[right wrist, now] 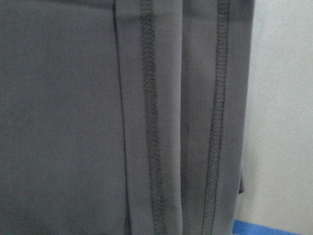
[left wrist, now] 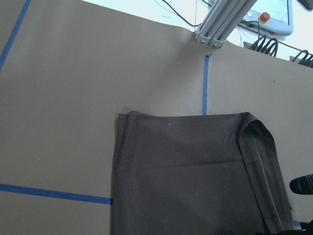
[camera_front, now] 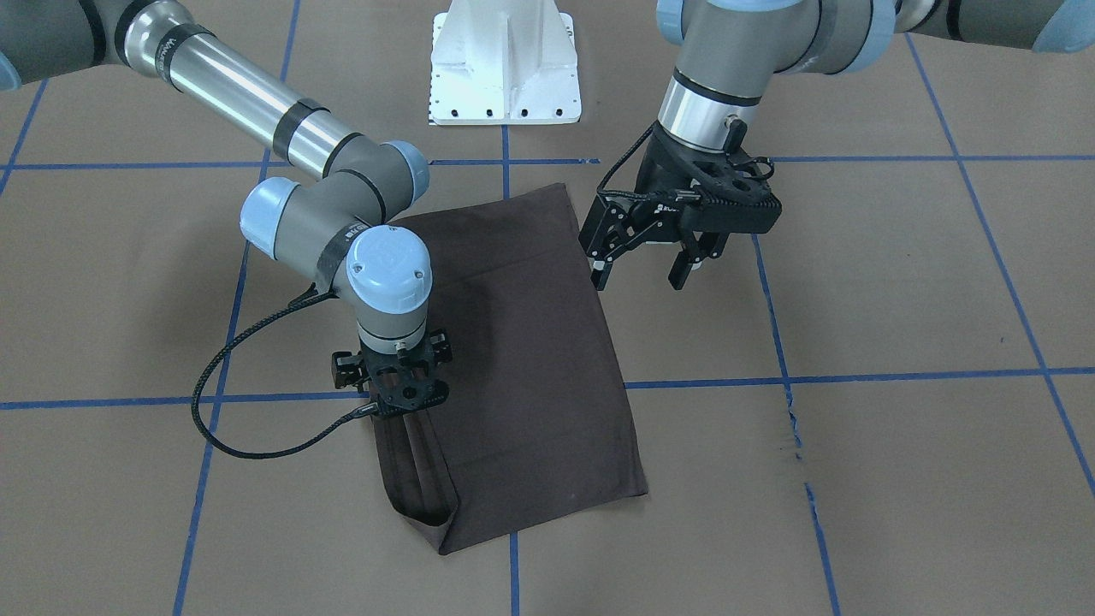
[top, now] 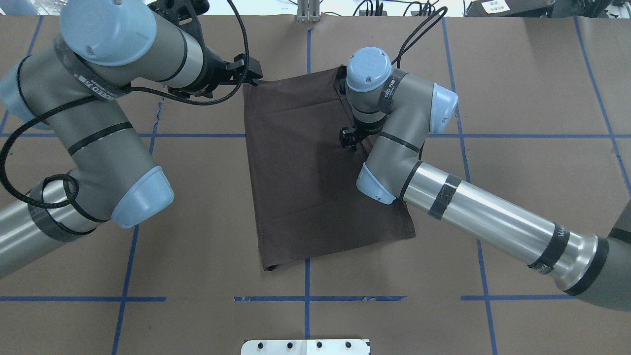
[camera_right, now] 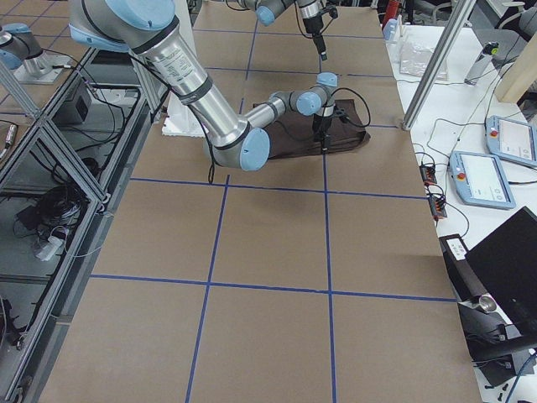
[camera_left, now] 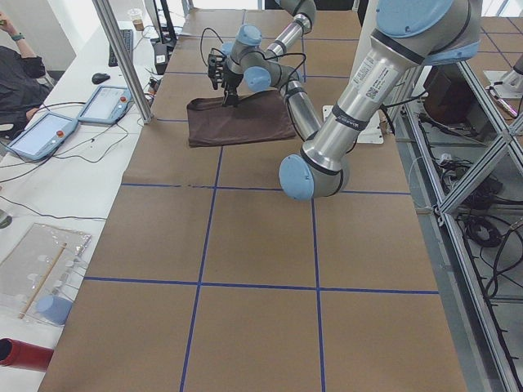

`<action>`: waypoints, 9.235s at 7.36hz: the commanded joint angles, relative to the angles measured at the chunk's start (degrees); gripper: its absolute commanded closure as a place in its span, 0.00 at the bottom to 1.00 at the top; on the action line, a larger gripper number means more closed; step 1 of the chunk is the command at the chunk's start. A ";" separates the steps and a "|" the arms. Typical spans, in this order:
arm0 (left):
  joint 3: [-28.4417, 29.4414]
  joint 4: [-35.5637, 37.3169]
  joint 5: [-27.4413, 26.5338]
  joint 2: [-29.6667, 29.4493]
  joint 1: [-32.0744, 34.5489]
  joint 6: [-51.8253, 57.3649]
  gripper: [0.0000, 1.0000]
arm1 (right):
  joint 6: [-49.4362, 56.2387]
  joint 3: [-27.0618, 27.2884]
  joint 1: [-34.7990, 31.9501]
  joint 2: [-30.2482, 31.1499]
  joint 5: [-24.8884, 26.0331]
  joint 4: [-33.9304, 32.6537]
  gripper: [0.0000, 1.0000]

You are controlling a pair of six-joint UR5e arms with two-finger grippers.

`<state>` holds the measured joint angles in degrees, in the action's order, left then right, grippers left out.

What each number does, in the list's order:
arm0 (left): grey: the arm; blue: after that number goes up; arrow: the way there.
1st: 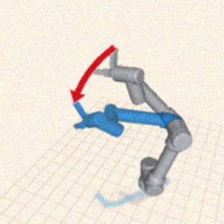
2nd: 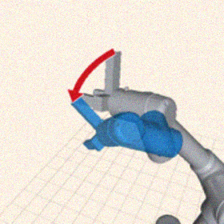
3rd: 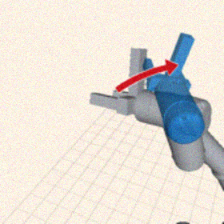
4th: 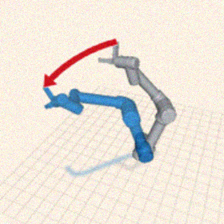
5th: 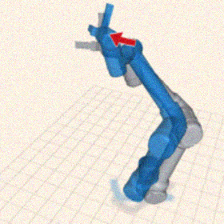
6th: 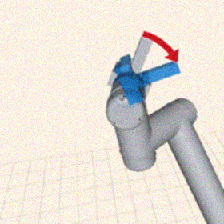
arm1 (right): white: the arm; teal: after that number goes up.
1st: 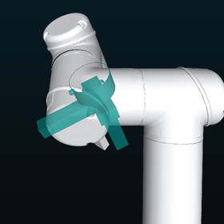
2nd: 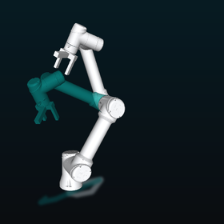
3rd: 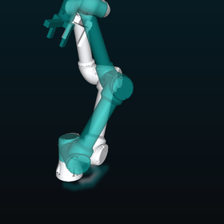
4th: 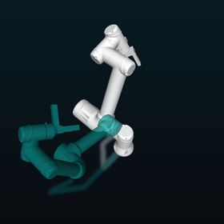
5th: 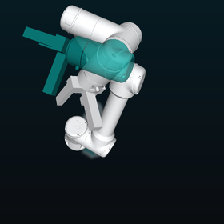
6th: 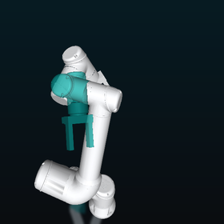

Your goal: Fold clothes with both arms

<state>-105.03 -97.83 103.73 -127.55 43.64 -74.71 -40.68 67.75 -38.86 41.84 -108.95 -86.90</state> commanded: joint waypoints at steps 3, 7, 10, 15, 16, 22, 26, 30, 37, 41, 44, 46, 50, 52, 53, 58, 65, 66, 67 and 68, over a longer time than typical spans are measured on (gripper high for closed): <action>-0.44 0.01 0.07 0.29 0.04 0.00 0.00 | 0.07 0.10 -1.04 0.09 -0.48 -0.11 0.00; -0.53 0.01 0.07 0.64 0.04 0.00 0.00 | 0.16 0.19 -1.39 0.26 -0.74 -0.11 0.00; -0.53 0.01 0.07 0.73 0.04 0.00 0.00 | 0.60 0.11 -1.57 0.52 -0.74 -0.55 0.00; -0.53 0.01 0.07 0.73 -0.04 0.00 0.00 | 2.27 0.19 -2.71 0.79 -0.74 -1.25 0.00; -0.53 0.01 0.07 0.73 -0.04 -0.09 0.00 | 3.93 0.19 -3.67 1.05 -0.83 -1.42 0.00; -1.66 0.01 0.33 1.25 0.04 -0.70 0.00 | 15.11 1.94 -12.72 3.36 -5.97 -2.48 0.00; -7.38 -0.43 2.63 8.36 -11.15 -28.48 0.00 | 4.87 17.99 -13.00 7.45 -16.37 -4.59 0.00; -6.51 2.82 -7.75 9.52 -26.66 -42.27 0.07 | -8.06 30.59 -8.87 13.53 -18.50 -3.98 0.00; 1.49 2.47 -9.95 6.00 -29.57 -43.41 0.14 | -8.27 31.22 -8.25 14.06 -18.14 -3.97 0.00; 2.72 2.39 -10.92 5.47 -29.58 -43.42 0.22 | -8.19 31.04 -8.07 14.06 -18.14 -3.97 0.00; 2.90 2.30 -10.92 5.38 -29.58 -43.42 0.26 | -8.19 31.04 -8.07 14.41 -18.14 -3.97 0.00; 4.21 2.39 -10.83 4.42 -29.58 -43.33 0.31 | -8.10 31.04 -8.07 14.50 -18.14 -3.97 0.00; 3.26 2.56 -10.74 5.03 -29.58 -42.90 0.88 | -8.19 31.13 -8.07 14.68 -18.14 -4.06 0.00; 1.68 2.74 -10.48 5.30 -29.23 -40.97 1.00 | -8.27 31.13 -8.07 14.85 -18.06 -4.24 0.00; -0.50 2.82 -10.48 6.25 -29.05 -37.91 1.00 | -9.84 31.30 -8.07 15.81 -17.97 -3.98 0.00; -4.75 2.83 -10.39 9.78 -28.52 -33.49 1.00 | -47.80 39.38 6.30 21.00 -5.97 -3.80 0.00; -4.75 2.74 -10.30 9.60 -28.61 -33.57 1.00 | -65.40 37.99 17.85 26.28 6.29 -0.20 0.00; -4.75 2.74 -10.39 9.60 -28.61 -33.58 1.00 | -65.40 37.55 18.03 26.28 6.55 -0.20 0.00; -4.75 2.74 -10.30 9.60 -28.61 -33.58 1.00 | -65.32 37.37 18.12 26.19 6.47 -0.20 0.00; -4.75 2.74 -10.39 9.69 -28.61 -33.58 1.00 | -65.23 37.28 18.12 26.02 6.46 -0.20 0.00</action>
<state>-109.77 -95.10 93.39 -117.93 15.03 -108.28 -106.00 105.23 -20.83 68.01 -102.49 -87.10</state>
